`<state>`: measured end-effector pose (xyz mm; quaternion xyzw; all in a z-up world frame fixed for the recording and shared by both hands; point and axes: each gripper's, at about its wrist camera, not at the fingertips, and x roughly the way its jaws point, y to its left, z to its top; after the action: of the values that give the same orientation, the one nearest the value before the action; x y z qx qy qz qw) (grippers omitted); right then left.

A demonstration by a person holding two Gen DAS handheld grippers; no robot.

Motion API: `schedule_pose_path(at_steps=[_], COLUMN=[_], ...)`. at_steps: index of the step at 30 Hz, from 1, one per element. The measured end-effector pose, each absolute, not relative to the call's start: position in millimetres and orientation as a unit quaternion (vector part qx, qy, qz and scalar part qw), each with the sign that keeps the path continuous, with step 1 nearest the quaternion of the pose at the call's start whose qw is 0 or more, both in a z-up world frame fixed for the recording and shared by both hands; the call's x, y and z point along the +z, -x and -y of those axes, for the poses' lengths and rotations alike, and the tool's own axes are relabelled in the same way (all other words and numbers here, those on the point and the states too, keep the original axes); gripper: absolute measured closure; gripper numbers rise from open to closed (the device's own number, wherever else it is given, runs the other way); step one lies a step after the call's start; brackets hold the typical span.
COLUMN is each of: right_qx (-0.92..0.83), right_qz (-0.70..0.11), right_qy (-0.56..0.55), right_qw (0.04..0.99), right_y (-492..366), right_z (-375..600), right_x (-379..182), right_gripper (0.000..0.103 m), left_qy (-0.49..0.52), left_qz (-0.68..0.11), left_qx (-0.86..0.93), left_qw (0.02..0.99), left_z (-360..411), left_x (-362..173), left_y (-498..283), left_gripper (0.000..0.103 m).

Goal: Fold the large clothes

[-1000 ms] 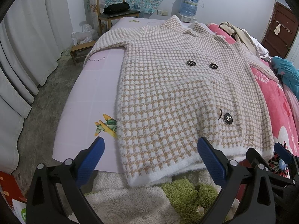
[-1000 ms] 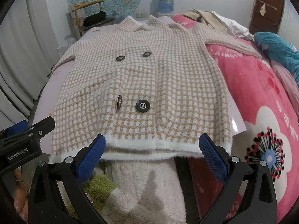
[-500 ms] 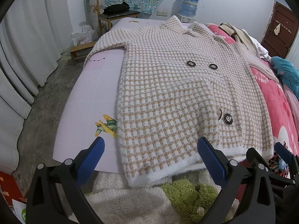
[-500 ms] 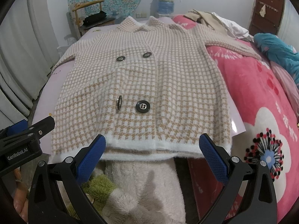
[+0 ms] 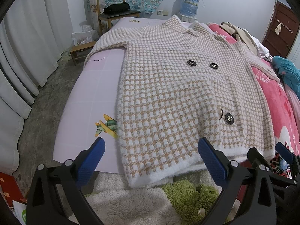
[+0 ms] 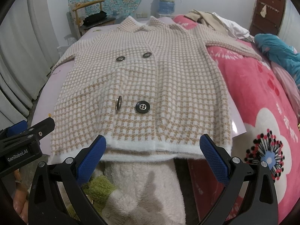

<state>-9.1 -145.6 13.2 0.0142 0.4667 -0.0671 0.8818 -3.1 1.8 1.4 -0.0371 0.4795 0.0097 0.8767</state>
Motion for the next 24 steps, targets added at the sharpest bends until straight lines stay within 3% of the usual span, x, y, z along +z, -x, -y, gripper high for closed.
schedule_pose_path(at_steps=[24], right_qx=[-0.079], right_qz=[-0.446], right_qy=[0.0], right_qw=[0.891], right_y=[-6.1], right_z=[146.5], right_x=[23.0], right_gripper=[0.007], left_qy=[0.026], left_qz=[-0.46], left_qx=[0.013], left_qw=[0.887], left_z=[-8.1], left_x=[2.7], left_y=[-18.2], left_gripper=[0.005])
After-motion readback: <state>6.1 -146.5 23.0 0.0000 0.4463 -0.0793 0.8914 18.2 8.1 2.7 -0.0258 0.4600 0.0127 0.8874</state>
